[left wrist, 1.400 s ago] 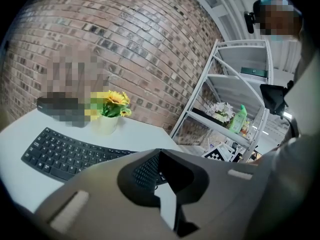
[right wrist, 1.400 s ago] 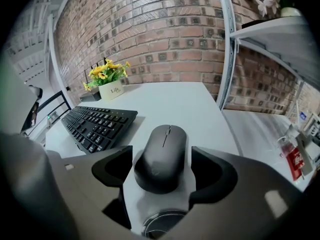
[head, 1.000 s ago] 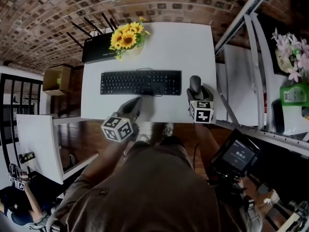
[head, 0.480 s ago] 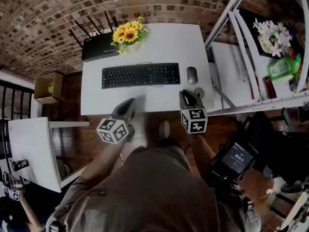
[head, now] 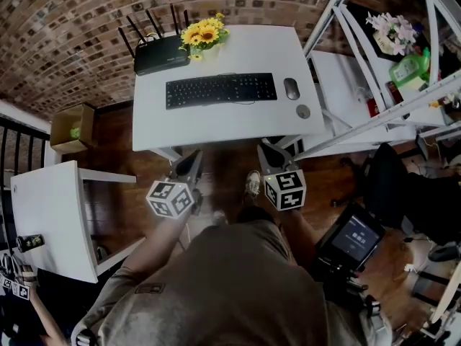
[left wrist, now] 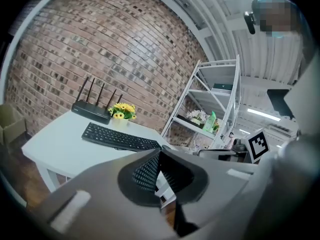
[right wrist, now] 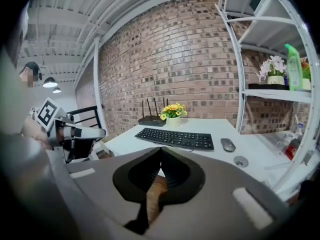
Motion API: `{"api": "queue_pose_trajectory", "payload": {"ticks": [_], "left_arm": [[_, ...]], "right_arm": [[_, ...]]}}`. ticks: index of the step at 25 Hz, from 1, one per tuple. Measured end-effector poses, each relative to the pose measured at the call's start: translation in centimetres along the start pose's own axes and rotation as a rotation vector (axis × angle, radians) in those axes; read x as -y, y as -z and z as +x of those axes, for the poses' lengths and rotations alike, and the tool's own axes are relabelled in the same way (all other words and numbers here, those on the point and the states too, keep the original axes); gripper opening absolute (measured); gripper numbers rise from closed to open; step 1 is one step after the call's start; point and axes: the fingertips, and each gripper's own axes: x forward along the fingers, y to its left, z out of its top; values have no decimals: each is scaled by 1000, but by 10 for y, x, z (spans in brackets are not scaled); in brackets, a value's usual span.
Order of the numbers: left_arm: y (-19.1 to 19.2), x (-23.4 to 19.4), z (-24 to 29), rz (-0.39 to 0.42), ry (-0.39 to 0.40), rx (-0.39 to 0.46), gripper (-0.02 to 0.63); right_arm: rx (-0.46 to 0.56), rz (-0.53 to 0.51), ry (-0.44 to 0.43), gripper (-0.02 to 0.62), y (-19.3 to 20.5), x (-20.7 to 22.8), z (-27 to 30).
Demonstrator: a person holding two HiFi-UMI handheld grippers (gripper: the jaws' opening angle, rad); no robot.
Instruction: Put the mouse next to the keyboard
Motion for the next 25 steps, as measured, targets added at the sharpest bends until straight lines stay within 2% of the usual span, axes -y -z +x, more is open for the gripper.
{"api": "queue_pose_trajectory", "payload": {"ticks": [4, 11, 25], "left_arm": [[2, 6, -16, 13, 14, 8, -5], [-2, 25, -29, 49, -1, 24, -5], [7, 59, -19, 85, 6, 23, -5]], "right_arm": [[20, 19, -65, 15, 7, -31, -16], [51, 32, -127, 15, 3, -51, -36], [90, 55, -130, 14, 7, -34, -62]]}}
